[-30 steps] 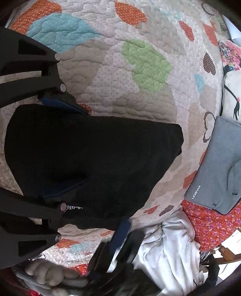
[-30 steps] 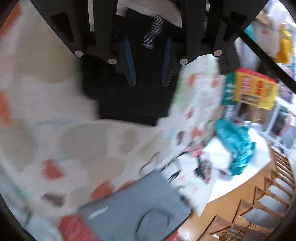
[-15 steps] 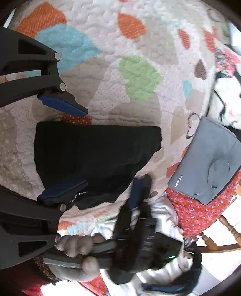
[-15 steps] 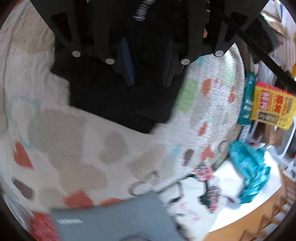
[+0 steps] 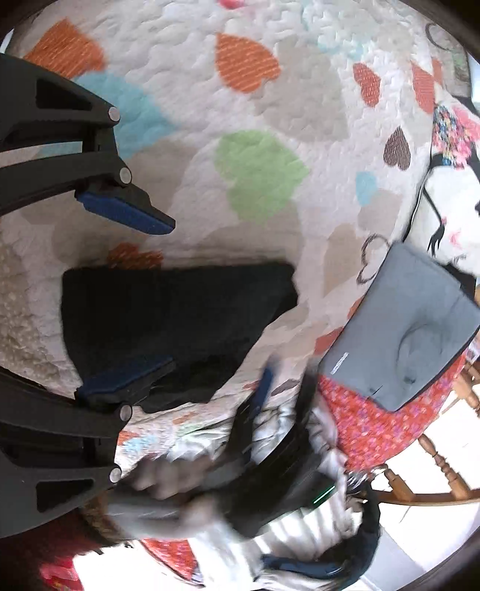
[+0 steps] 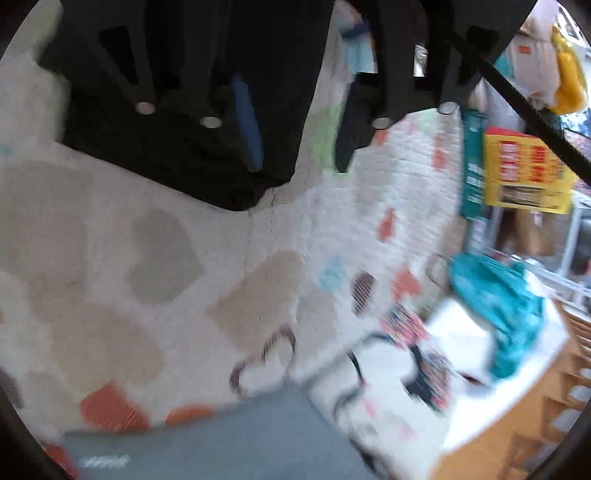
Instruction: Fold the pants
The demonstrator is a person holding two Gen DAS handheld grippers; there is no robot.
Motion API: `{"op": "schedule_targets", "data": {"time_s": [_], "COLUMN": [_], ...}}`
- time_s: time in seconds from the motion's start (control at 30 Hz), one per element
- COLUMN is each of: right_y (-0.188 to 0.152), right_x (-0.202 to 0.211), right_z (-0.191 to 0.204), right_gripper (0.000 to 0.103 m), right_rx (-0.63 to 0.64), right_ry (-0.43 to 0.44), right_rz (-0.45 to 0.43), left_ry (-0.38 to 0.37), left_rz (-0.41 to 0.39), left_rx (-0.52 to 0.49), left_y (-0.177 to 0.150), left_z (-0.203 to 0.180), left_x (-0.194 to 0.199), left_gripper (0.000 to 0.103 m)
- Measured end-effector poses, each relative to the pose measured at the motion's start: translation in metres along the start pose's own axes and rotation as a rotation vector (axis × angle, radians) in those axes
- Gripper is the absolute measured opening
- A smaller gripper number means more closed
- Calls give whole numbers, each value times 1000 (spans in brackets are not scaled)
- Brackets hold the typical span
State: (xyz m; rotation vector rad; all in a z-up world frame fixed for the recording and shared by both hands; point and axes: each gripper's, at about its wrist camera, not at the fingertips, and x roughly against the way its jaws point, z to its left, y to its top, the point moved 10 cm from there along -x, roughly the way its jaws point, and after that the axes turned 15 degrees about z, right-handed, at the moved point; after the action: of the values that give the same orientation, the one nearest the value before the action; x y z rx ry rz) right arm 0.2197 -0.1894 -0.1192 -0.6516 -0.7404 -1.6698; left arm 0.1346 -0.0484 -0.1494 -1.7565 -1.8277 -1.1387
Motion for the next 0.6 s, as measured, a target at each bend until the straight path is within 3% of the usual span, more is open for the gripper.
{"op": "schedule_targets", "data": {"time_s": [0.03, 0.2, 0.33, 0.43, 0.53, 0.57, 0.6], "right_y": [-10, -60, -82, -80, -69, -63, -61], "right_x": [16, 65, 58, 35, 13, 9, 6], "right_z": [-8, -86, -133, -133, -120, -113, -108], "right_gripper": [76, 78, 79, 79, 85, 86, 84], "right_rx": [0, -115, -257, -265, -201, -179, -169], "right_ry": [-17, -106, 24, 145, 133, 119, 119], "right_rz": [-29, -95, -81, -69, -70, -77, -70], "left_ry": [-13, -58, -95, -95, -63, -16, 27], "left_rz": [12, 109, 188, 168, 182, 186, 183], "left_rx": [16, 45, 48, 15, -2, -30, -41], "left_y": [4, 23, 33, 41, 45, 45, 45], "left_z": [3, 7, -4, -15, -23, -26, -25], "left_x": [-3, -39, -79, -86, -94, -95, -95], "left_gripper": [66, 67, 69, 83, 86, 75, 57]}}
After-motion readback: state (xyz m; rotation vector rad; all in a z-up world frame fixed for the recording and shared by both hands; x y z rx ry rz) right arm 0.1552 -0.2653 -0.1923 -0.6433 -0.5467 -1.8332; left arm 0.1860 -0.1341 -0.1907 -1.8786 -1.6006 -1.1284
